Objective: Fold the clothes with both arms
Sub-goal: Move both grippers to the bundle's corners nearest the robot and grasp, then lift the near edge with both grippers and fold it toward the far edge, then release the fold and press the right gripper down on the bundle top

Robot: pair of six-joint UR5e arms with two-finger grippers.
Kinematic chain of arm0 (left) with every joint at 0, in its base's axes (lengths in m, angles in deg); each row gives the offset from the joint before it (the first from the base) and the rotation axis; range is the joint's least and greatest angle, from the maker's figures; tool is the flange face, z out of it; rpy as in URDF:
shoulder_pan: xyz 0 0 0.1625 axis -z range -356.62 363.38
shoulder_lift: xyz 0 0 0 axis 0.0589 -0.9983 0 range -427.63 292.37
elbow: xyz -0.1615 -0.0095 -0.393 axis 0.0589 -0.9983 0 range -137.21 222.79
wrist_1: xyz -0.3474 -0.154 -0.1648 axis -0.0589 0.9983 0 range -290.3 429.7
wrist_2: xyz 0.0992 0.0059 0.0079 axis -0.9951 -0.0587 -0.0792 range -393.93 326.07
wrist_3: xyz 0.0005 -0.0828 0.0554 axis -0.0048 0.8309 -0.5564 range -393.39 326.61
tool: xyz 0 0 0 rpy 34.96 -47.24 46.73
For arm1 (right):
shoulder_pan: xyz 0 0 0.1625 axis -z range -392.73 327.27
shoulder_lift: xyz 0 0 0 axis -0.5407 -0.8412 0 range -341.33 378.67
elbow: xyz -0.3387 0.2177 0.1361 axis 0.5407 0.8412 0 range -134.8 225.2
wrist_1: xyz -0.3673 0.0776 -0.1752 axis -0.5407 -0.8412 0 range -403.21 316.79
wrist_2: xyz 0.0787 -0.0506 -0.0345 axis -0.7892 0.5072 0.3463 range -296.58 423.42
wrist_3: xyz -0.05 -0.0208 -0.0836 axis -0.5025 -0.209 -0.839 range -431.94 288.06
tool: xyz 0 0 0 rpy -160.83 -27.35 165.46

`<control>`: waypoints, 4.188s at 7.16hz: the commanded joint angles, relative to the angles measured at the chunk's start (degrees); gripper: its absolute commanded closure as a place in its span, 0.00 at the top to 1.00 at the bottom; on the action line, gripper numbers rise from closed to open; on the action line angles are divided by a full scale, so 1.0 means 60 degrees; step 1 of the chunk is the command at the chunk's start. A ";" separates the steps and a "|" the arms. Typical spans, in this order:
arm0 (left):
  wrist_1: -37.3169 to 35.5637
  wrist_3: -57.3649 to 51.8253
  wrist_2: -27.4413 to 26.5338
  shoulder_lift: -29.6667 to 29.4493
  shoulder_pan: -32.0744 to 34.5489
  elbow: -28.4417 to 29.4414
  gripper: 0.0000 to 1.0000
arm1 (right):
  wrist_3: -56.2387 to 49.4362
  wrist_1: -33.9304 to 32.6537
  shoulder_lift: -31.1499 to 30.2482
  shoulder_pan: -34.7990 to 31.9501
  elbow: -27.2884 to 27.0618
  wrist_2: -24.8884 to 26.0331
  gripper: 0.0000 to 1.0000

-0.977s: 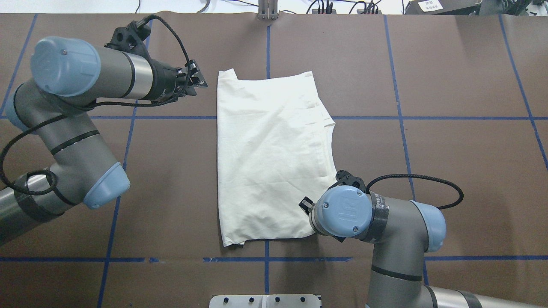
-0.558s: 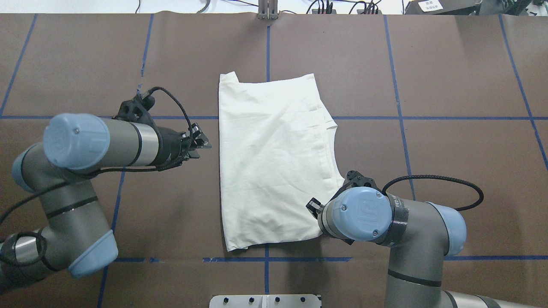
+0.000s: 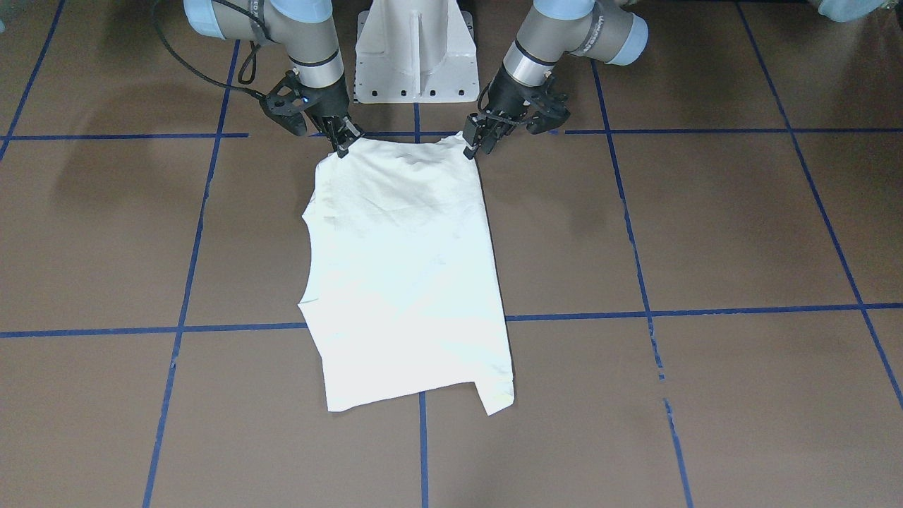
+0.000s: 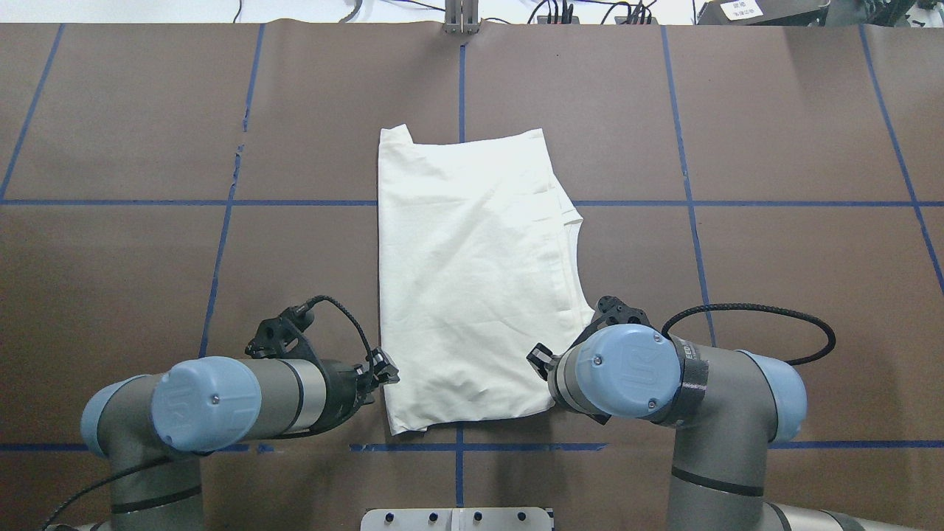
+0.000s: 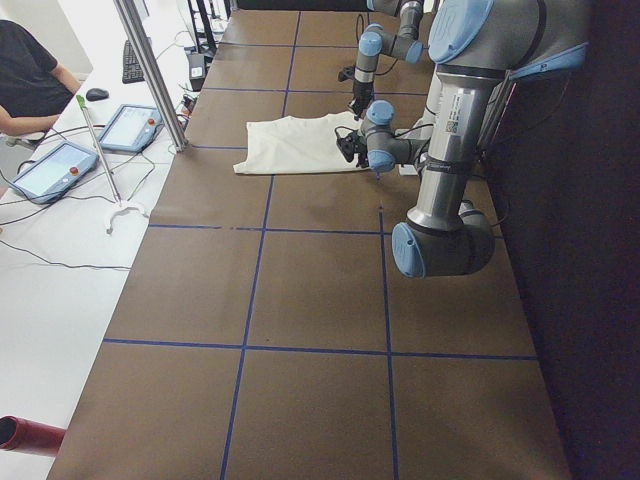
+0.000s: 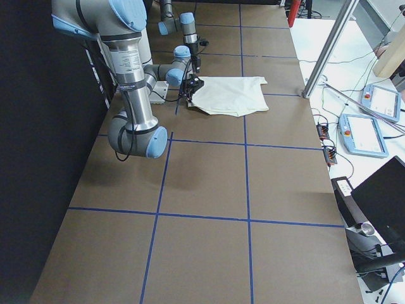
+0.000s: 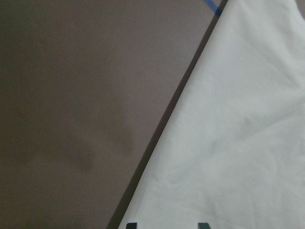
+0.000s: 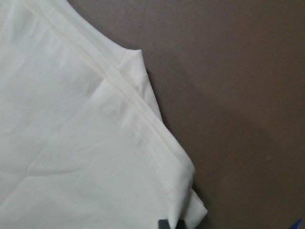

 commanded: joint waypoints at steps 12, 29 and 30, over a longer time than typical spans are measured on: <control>-0.0185 -0.0023 -0.0275 0.0456 -0.0648 -0.1918 0.00 | 0.0726 0.0040 -0.0028 0.0423 -0.0522 0.0036 0.00; 0.1881 -0.4417 0.0955 -0.4447 0.5020 0.5916 1.00 | -0.3911 0.2911 0.4674 -0.5622 0.7357 -0.4163 1.00; 0.1880 -0.4403 0.1130 -0.4054 0.5021 0.5226 1.00 | -0.3694 0.2911 0.4355 -0.5160 0.6760 -0.3849 1.00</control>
